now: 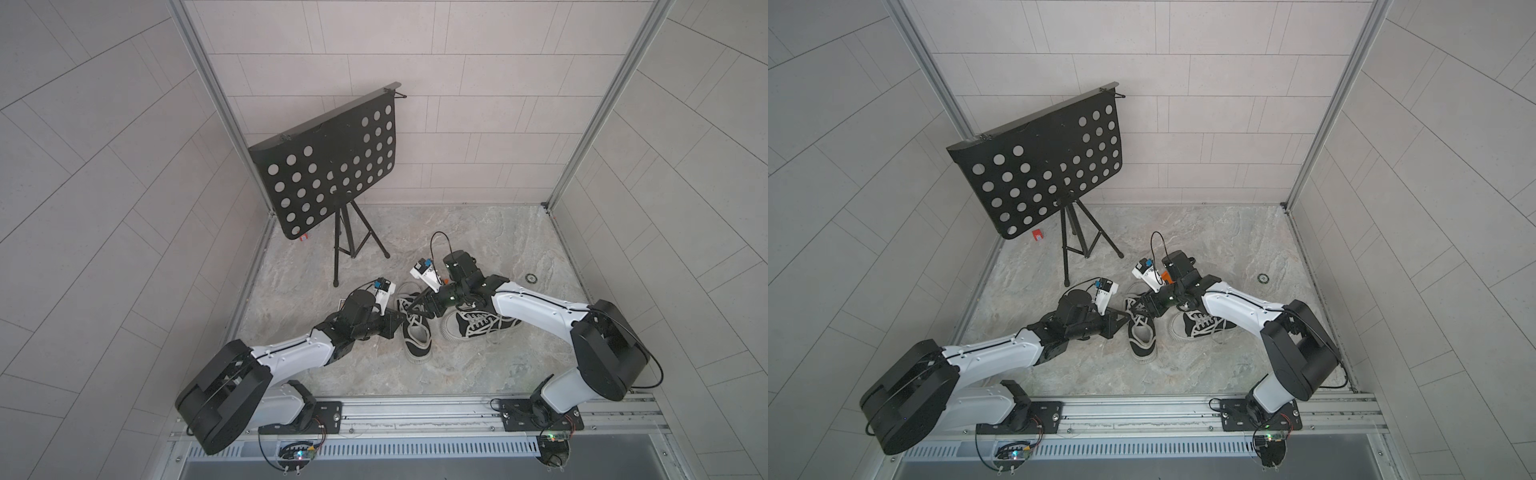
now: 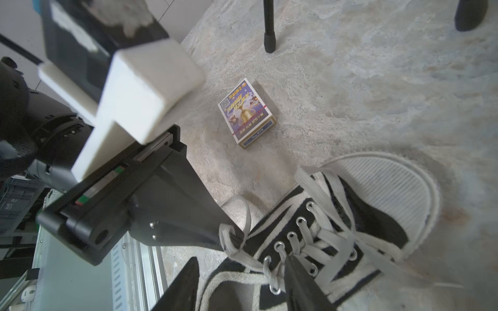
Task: Tie the shoes
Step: Wrap the shoelace around the shoelace.
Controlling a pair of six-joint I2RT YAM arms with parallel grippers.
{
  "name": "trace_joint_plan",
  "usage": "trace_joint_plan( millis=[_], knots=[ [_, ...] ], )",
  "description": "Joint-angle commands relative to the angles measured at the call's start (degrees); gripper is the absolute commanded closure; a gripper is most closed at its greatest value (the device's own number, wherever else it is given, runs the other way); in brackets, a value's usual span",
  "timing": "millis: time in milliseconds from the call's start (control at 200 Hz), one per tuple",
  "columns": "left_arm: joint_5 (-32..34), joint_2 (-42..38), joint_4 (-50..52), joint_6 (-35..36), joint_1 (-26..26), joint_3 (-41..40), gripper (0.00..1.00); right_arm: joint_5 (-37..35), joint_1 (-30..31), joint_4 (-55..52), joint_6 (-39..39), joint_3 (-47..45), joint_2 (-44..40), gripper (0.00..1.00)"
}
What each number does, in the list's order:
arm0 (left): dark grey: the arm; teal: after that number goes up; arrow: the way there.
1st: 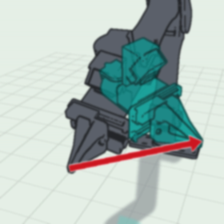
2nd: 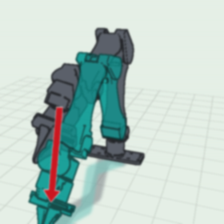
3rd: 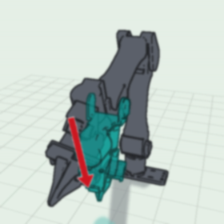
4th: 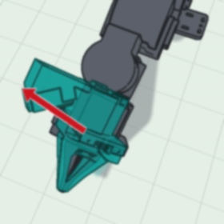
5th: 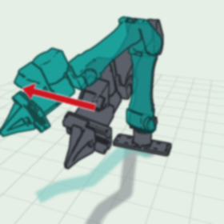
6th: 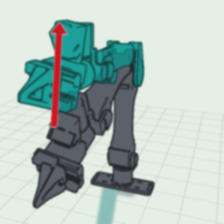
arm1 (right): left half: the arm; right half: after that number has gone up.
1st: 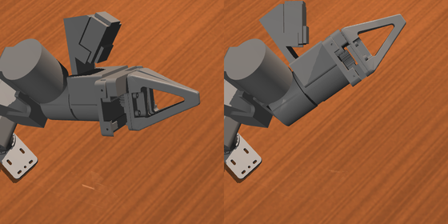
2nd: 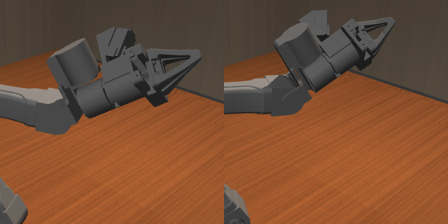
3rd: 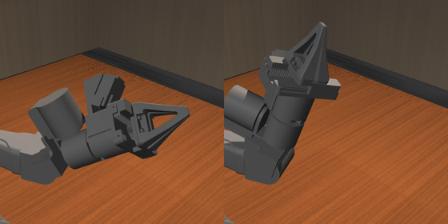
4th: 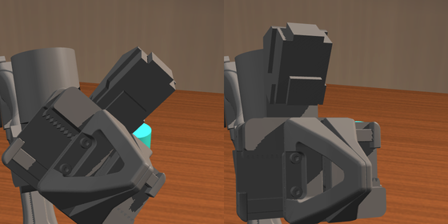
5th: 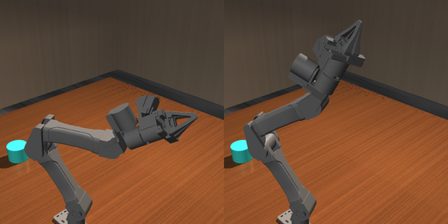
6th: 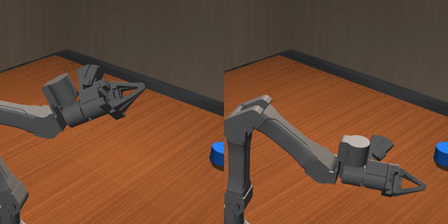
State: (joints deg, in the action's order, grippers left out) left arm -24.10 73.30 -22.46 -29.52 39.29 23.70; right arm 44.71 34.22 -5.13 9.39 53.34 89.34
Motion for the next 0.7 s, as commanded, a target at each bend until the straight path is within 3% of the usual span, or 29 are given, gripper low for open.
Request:
trace_joint_plan(
  millis=[0, 220, 520, 575, 625, 695],
  knots=[
    [-1.7, 0.55, -1.5, 1.31, -0.28, 1.78, 0.97, 3.63, 0.17, 3.52, -0.54, 0.74, 2.15, 0.46],
    [-2.1, 0.99, -1.62, 1.39, -0.28, 2.05, 0.97, 5.74, 0.38, 3.5, -0.99, 1.87, 5.22, 0.57],
    [-1.21, 0.54, -1.29, 1.3, -0.29, 1.97, 0.98, 9.8, 0.24, 3.5, -1.11, 1.78, 7.49, 0.99],
    [-0.95, 0.31, -0.86, 1.45, -0.32, 1.96, 0.98, 9.66, 0.28, 3.44, -1.2, 1.54, 7.25, 1.0],
    [-0.38, -0.11, 0.61, 1.89, -0.37, 2.13, 0.93, 8.62, 0.14, 4.23, -0.99, 0.67, 6.43, 1.0],
    [2.51, -1.71, 3.98, 2.72, -0.46, 2.25, 0.76, 5.85, -0.24, 5.16, -0.28, -0.67, 4.7, 1.0]
  ],
)
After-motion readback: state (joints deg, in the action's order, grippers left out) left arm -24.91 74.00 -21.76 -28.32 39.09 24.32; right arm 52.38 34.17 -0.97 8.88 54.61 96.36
